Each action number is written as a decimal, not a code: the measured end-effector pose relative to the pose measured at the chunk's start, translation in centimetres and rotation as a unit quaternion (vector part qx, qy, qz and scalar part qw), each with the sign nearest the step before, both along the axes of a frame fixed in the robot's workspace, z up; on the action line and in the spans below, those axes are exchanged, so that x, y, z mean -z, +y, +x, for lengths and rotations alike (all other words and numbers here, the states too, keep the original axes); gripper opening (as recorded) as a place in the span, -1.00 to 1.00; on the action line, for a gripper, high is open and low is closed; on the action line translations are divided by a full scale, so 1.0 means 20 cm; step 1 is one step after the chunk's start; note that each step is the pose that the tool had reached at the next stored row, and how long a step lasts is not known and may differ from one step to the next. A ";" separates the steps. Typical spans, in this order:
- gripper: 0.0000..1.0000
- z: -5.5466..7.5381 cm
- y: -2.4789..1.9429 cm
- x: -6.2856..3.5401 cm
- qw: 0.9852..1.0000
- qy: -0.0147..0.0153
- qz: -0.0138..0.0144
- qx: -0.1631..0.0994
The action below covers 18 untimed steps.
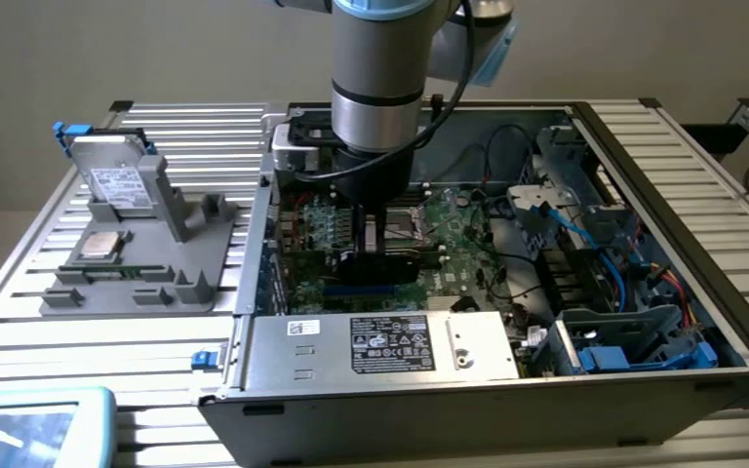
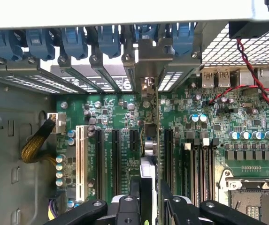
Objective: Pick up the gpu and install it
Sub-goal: 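Insert the gpu into the slot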
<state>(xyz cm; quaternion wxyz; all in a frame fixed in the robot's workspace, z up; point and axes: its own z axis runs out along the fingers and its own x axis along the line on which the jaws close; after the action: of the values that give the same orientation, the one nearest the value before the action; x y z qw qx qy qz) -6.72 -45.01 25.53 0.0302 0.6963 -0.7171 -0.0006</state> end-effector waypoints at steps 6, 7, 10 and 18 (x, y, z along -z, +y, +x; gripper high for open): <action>-0.46 0.00 0.000 0.000 1.000 0.002 0.000 0.000; -0.46 0.00 0.000 0.001 1.000 0.002 0.000 0.000; -0.46 0.00 0.000 0.005 1.000 0.002 0.000 0.000; -0.46 0.00 0.000 0.008 1.000 -0.002 0.000 0.000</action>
<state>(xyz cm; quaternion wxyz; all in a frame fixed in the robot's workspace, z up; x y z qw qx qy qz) -6.73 -45.01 25.37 0.0289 0.6963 -0.7172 0.0007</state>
